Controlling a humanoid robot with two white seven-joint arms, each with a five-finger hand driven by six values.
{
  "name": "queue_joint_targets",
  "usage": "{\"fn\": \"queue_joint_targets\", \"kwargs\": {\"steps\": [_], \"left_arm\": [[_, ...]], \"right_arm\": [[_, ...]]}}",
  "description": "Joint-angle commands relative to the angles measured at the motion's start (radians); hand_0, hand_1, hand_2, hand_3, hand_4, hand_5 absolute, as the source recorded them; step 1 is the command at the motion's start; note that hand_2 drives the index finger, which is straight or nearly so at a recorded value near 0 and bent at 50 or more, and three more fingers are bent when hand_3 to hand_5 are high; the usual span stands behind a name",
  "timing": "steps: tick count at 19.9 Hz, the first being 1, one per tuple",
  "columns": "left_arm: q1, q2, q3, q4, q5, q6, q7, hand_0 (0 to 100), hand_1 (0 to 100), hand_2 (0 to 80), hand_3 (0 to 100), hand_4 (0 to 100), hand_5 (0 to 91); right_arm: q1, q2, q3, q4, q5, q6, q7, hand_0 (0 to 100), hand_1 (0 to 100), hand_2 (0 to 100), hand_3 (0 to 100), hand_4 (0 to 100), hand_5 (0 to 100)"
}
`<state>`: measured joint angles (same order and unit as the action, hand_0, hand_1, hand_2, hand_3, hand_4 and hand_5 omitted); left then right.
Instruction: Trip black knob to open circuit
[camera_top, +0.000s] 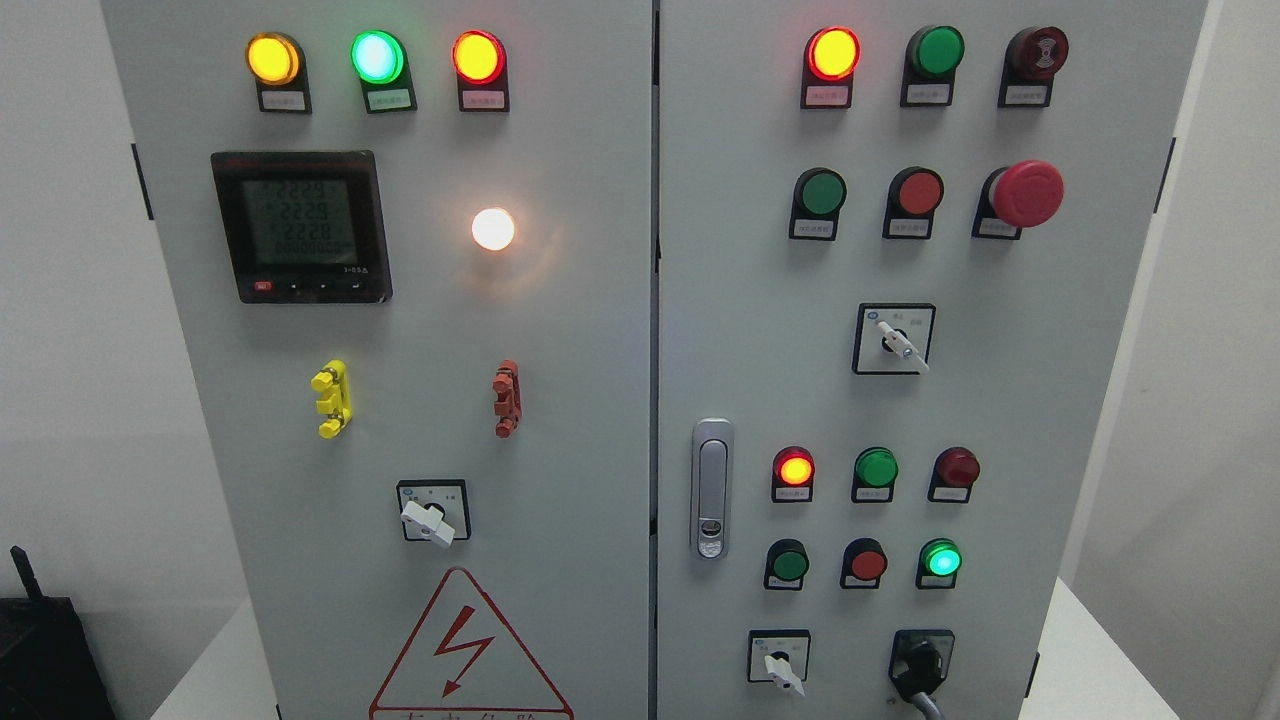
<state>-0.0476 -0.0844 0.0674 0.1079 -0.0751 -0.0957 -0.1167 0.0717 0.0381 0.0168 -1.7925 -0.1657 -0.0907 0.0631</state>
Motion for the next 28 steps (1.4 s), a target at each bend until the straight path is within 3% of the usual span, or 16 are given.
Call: {"fn": "queue_joint_targets", "kwargs": {"steps": [1, 28], "left_arm": [[0.000, 0.000, 0.000, -0.025, 0.000, -0.001, 0.000, 12, 39, 0.0, 0, 0, 0.0], [0.000, 0.000, 0.000, -0.025, 0.000, -0.001, 0.000, 12, 39, 0.0, 0, 0, 0.0]], "right_arm": [[0.000, 0.000, 0.015, -0.001, 0.000, -0.003, -0.002, 0, 0, 0, 100, 96, 95], [0.008, -0.012, -0.008, 0.012, 0.000, -0.007, -0.002, 0, 0, 0, 100, 95, 95]]}}
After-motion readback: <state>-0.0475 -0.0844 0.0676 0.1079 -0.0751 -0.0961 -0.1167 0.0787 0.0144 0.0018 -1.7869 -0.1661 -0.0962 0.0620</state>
